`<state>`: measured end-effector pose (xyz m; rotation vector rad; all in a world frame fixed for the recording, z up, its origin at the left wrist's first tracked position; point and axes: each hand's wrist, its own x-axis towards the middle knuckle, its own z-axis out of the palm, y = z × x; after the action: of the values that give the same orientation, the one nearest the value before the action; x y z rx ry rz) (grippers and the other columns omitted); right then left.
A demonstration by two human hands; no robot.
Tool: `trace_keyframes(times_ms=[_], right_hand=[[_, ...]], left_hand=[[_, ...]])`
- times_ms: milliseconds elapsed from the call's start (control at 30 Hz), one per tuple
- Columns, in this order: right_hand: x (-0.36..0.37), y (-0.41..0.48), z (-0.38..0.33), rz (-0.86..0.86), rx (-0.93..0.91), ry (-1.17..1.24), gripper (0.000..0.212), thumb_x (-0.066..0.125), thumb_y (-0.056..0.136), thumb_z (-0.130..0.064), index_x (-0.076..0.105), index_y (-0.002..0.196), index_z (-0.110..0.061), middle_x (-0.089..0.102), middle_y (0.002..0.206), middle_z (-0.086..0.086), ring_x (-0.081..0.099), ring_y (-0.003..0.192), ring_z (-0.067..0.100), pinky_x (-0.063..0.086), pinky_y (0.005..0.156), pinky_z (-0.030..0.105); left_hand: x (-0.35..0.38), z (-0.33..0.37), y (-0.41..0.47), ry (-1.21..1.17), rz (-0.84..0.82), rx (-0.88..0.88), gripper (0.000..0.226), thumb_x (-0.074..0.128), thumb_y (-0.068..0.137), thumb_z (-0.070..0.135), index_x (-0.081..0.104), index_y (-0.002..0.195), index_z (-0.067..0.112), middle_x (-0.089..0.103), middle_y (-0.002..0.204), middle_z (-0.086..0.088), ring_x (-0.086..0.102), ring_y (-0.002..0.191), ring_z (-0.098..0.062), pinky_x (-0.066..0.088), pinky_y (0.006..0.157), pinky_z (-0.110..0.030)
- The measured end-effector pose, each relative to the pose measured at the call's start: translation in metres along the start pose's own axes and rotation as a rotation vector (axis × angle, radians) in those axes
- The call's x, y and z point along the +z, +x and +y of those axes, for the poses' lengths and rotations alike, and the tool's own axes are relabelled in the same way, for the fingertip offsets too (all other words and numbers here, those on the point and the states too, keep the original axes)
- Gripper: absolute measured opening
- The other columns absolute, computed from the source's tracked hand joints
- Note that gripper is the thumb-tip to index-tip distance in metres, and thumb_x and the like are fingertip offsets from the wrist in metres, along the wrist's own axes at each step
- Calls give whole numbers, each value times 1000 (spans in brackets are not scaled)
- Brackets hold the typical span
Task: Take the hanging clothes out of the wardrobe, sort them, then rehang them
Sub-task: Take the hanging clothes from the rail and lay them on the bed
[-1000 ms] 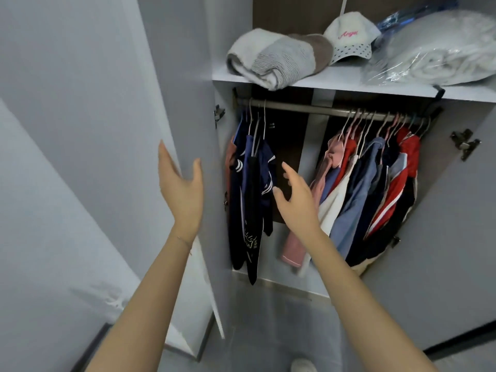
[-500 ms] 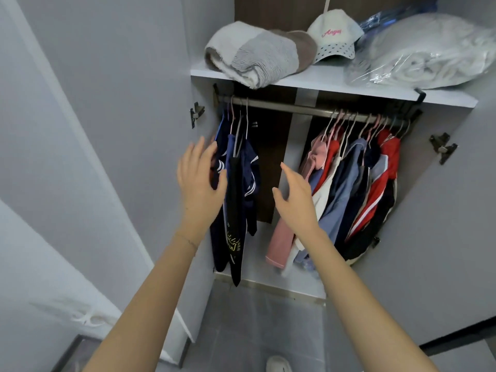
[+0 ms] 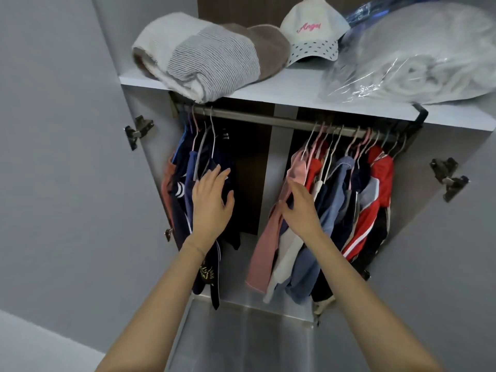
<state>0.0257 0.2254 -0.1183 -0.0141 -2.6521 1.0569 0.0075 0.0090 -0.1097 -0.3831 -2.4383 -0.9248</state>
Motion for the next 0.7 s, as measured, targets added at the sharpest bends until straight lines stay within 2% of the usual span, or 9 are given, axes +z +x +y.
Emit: trace_keyframes(times_ms=[133,233,267,300,333,367,533,633,700], right_hand=[[14,18,13,-51,83,69,63,54,95,-7,26,152,-8,35,152,12,32,140,22,23,111,19],[27,34,16,36,87,143,57,53,90,5,38,144,-4,49,126,-3,42,117,0,26,100,5],[32,41,18,53,111,150,49,50,88,8,43,136,-2,51,115,-1,46,109,2,34,98,11],[36,49,18,58,151,143,47,49,88,9,42,134,4,53,110,6,50,103,15,42,96,25],[40,57,18,60,194,123,50,48,88,8,39,137,6,55,113,18,52,102,30,46,96,39],[43,62,18,74,228,96,54,49,88,6,35,141,6,54,118,24,53,105,38,47,95,47],[63,80,21,180,389,-8,58,56,88,-1,29,139,10,40,132,27,50,112,41,47,92,46],[70,95,19,170,499,-112,56,49,95,-11,24,140,12,36,138,27,50,115,35,41,91,31],[72,104,16,168,534,-107,57,53,95,-14,26,139,11,36,139,29,50,117,38,41,92,35]], left_hand=[[21,-12,16,1,-38,-1,48,60,93,13,50,140,11,47,147,-9,39,139,-29,30,114,-52],[36,-22,32,-42,-69,26,48,61,93,10,50,139,6,51,142,-12,45,134,-30,35,110,-51],[42,-26,37,-67,-74,35,48,61,92,9,51,138,4,53,140,-13,48,132,-30,38,109,-51],[46,-30,42,-88,-84,41,47,62,92,8,51,138,4,54,139,-13,50,130,-30,39,108,-50],[50,-33,47,-102,-98,47,47,61,92,7,50,138,4,55,138,-13,51,129,-29,40,108,-49],[54,-37,52,-114,-116,56,47,61,93,8,50,139,4,55,138,-12,51,128,-28,39,109,-47],[66,-56,69,-171,-225,104,49,57,96,13,44,144,8,52,142,-8,48,131,-21,34,113,-32],[70,-65,80,-199,-280,110,50,55,98,16,41,146,11,50,144,-7,47,131,-19,33,111,-26],[72,-70,85,-222,-308,106,51,54,98,17,40,147,12,50,144,-6,47,131,-18,34,110,-26]])
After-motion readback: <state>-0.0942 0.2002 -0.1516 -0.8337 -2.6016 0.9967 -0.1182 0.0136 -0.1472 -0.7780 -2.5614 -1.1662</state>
